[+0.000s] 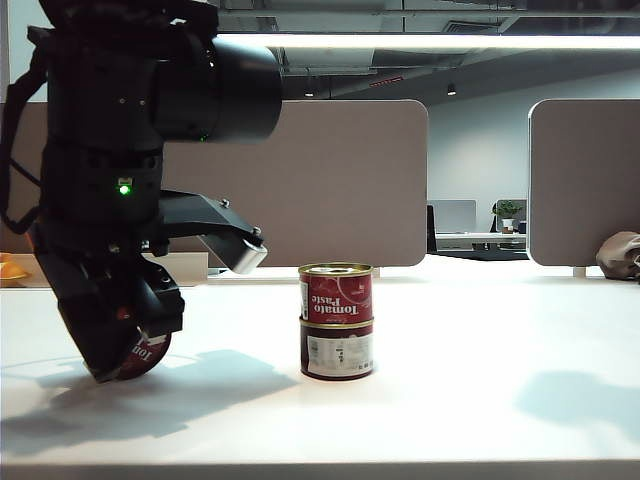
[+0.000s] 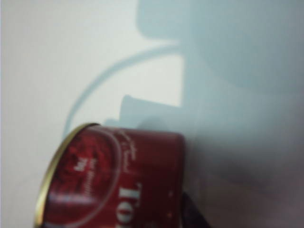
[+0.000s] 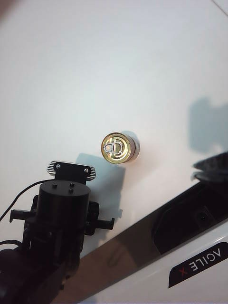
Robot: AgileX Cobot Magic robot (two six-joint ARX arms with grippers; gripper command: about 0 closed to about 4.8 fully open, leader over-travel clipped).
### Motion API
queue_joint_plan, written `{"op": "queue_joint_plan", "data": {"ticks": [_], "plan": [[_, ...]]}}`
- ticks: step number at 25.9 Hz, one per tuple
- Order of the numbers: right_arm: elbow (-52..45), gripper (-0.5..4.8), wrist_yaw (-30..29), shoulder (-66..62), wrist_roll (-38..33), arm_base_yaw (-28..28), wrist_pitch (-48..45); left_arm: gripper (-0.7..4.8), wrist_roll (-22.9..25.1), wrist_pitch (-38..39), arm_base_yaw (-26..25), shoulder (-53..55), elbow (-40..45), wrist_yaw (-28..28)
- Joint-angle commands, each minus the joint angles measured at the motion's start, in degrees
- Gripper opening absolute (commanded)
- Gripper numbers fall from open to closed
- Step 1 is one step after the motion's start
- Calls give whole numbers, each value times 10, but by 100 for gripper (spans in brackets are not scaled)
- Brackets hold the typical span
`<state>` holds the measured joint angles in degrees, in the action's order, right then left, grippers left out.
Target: Pick up the cans one by one and stack them together.
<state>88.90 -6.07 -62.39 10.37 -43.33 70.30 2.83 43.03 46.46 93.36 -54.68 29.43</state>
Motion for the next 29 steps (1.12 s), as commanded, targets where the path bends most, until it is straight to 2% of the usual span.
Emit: {"op": "queue_joint_plan", "data": {"ticks": [1,9,15,18,29], "plan": [[2,-5,-3,2,2,0,8,236,-5,-13,0,-3,-2,19],[2,-5,-3,2,2,0,12,224,15,-12,0,-3,-34,40],[2,-5,-2,2,2,0,15,224,14,-2,0,-3,-66,31],[2,-5,-3,2,2,0,15,224,12,-2,0,-2,-66,13],[2,-5,-2,2,2,0,15,223,10,-1,0,-2,-66,12]]}}
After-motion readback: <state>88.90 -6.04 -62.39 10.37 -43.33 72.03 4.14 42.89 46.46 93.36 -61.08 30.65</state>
